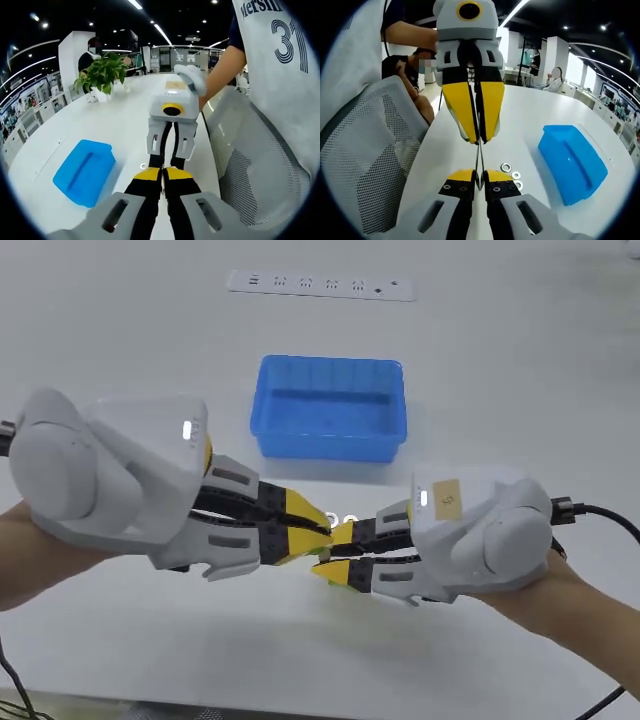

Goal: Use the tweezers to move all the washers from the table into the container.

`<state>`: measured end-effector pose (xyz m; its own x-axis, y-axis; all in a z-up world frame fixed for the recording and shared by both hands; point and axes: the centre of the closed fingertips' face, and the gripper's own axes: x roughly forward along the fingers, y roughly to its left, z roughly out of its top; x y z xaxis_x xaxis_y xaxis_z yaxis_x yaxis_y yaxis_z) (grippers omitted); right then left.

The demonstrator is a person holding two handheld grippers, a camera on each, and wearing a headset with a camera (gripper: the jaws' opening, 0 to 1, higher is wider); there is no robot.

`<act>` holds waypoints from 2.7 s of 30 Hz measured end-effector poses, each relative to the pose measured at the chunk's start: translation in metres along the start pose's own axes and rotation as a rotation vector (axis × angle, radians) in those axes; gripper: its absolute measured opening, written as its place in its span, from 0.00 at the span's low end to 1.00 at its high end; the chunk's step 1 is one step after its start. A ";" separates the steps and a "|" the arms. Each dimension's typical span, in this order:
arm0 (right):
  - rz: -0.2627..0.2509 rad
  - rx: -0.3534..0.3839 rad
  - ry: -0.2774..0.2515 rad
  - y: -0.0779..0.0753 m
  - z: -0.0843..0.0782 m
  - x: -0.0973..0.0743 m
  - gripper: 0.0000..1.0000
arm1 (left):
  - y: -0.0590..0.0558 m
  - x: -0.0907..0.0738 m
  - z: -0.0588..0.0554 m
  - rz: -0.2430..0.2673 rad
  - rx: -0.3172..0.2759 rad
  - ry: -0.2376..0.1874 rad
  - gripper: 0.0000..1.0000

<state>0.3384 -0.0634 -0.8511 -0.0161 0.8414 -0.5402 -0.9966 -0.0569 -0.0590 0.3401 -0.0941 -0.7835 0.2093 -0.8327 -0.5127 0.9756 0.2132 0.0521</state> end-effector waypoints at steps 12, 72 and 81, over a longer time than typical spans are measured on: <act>-0.004 -0.016 -0.010 0.001 0.011 0.002 0.09 | -0.003 -0.012 0.003 -0.016 0.012 0.010 0.06; -0.057 -0.061 0.040 -0.041 0.021 0.037 0.11 | 0.043 -0.033 -0.016 0.081 -0.096 -0.057 0.06; -0.046 -0.041 0.048 -0.038 0.018 0.035 0.12 | 0.043 -0.035 -0.018 0.078 -0.109 -0.049 0.06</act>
<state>0.3742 -0.0220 -0.8525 0.0346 0.8170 -0.5756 -0.9921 -0.0414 -0.1184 0.3733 -0.0466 -0.7790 0.2899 -0.8346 -0.4684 0.9438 0.3304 -0.0044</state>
